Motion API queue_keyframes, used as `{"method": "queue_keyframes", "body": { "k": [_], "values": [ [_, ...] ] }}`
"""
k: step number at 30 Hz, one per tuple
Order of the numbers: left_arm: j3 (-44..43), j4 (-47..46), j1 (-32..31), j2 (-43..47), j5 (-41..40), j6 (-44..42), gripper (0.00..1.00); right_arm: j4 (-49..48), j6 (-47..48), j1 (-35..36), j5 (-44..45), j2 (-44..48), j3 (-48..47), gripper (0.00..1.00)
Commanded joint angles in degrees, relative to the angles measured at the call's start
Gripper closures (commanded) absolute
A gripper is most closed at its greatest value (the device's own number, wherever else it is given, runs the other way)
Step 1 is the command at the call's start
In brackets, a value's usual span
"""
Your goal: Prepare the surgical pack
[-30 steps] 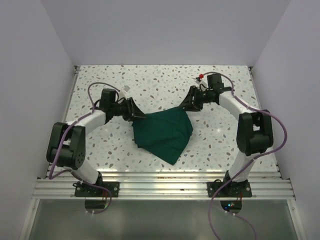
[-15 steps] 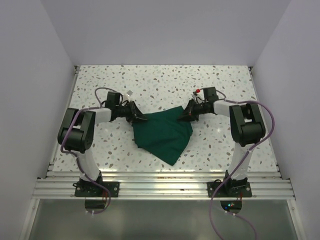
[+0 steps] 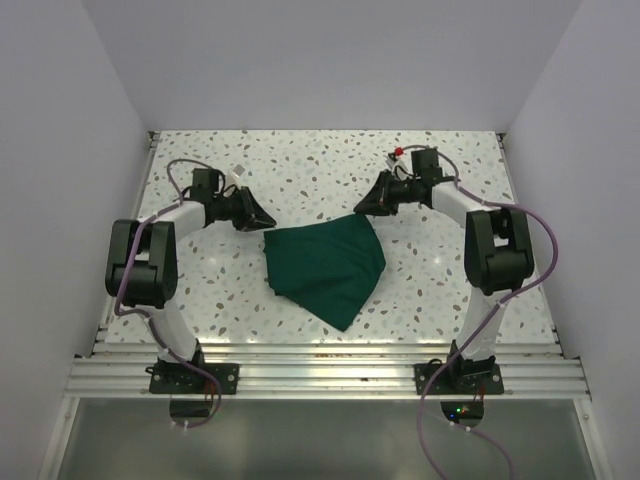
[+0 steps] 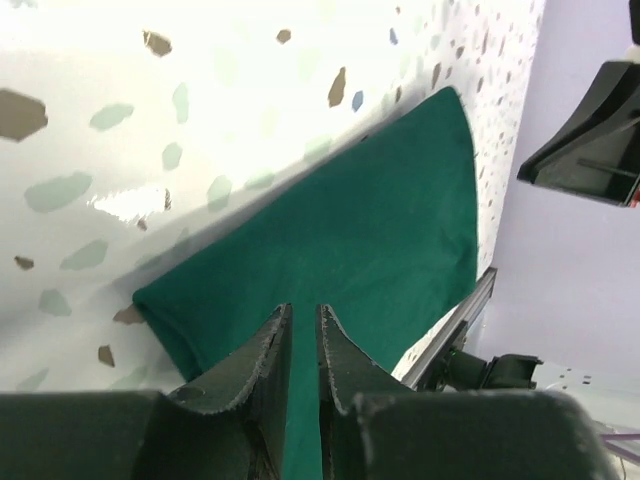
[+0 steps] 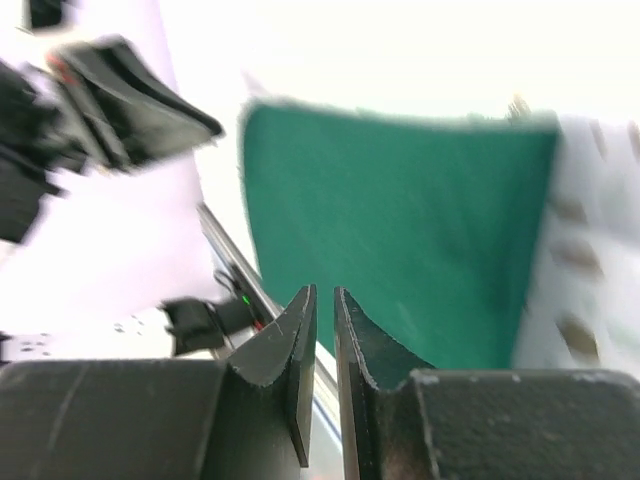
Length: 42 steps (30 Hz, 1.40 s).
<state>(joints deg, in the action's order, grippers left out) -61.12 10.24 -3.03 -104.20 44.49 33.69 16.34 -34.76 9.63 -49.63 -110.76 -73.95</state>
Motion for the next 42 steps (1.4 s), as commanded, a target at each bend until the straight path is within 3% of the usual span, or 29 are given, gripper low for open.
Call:
{"method": "queue_keyframes", "body": {
  "k": [1,5,9,16,21,28,32,39,42],
  "values": [
    [-1.8,-5.3,0.0,-0.6,3.1,3.7,0.81,-10.0,-7.9,-0.2,-2.7,-4.7,-5.7,0.83],
    [-1.5,-8.9,0.0,-2.9,3.9,5.9,0.82,-9.5,-9.7,-0.1,-2.8,-10.3,-9.8,0.83],
    [1.2,-12.3,-0.3,-2.4,4.3,6.4,0.81,-11.1,-9.2,-0.5,-2.8,-12.0,-7.8,0.84],
    [1.4,-6.7,-0.1,-1.9,2.6,2.4,0.82,-13.4,-9.3,-2.7,-3.9,-12.0,-1.8,0.84],
    [-1.2,-2.3,-1.8,3.0,1.5,0.6,0.76,-5.4,-2.6,-2.7,-2.6,-2.4,1.7,0.85],
    [5.1,-3.2,-5.3,7.9,-0.5,0.8,0.72,-0.7,2.1,-2.8,-0.6,10.0,15.4,0.84],
    [6.1,2.8,-4.9,10.0,-5.4,-4.1,0.76,5.9,7.5,-2.8,2.6,13.2,19.3,0.84],
    [7.7,12.5,-1.8,16.4,-12.1,-8.5,0.84,4.8,6.2,-2.8,5.2,12.8,26.5,0.85],
    [8.6,15.7,-1.6,19.3,-16.8,-9.2,0.87,11.7,8.7,-2.8,8.8,15.3,25.4,0.85]
  ]
}}
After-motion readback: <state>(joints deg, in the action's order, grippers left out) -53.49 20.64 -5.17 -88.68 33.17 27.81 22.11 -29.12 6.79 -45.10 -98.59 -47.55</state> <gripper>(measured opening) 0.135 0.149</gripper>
